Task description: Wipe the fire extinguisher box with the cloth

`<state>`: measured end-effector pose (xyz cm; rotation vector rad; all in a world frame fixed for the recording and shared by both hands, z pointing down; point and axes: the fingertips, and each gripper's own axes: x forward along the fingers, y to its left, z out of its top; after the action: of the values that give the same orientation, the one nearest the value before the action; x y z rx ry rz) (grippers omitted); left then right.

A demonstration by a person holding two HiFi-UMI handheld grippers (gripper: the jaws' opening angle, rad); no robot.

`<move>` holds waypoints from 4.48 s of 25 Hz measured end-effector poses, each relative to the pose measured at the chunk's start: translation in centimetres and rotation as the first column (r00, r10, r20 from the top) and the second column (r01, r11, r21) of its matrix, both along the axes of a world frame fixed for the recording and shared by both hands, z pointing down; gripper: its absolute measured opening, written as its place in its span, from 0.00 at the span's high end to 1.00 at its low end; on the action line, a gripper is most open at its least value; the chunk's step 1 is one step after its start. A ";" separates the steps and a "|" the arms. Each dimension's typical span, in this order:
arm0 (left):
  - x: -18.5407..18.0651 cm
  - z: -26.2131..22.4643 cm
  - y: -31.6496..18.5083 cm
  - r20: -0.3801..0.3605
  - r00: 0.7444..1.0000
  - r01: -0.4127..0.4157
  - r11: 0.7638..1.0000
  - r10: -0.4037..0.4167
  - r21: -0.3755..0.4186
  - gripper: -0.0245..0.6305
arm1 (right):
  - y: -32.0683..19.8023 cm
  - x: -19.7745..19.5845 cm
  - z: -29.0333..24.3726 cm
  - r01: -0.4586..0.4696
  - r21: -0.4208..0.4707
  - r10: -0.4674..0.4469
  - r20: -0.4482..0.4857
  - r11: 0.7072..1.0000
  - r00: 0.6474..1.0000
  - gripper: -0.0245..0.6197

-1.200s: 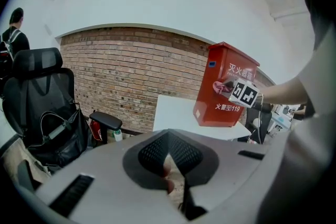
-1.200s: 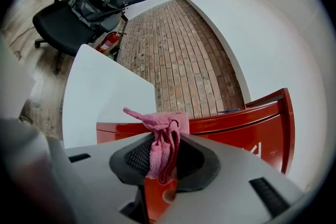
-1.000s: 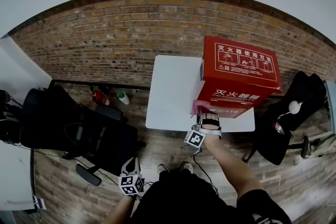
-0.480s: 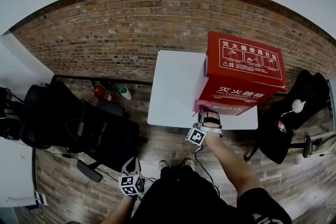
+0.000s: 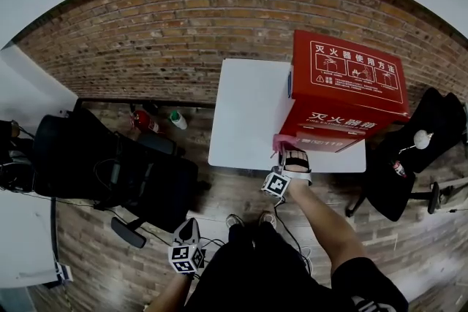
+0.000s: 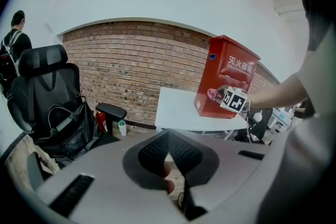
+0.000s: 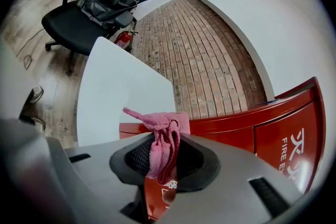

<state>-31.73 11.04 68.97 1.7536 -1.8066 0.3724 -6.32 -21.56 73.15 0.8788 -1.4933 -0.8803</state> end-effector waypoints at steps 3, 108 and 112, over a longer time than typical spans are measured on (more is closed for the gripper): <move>0.2 0.3 0.4 0.003 1.000 0.002 1.000 -0.002 -0.016 0.93 | 0.0 0.0 1.2 -0.001 -0.014 0.001 0.004 1.000 1.000 0.81; 16.9 -23.4 -16.1 0.011 0.870 -0.427 0.742 0.493 0.517 0.93 | 12.6 6.0 -26.3 0.108 -0.267 0.247 0.955 0.958 0.167 0.81; 18.6 -25.8 -15.8 0.045 0.851 -0.458 0.700 0.523 0.548 0.93 | 13.5 6.4 -28.1 0.116 -0.235 0.218 0.966 0.965 0.141 0.81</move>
<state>-13.12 -4.73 43.17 2.6144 -1.4042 -0.0646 0.12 -8.04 45.01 1.4267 -2.6443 0.1997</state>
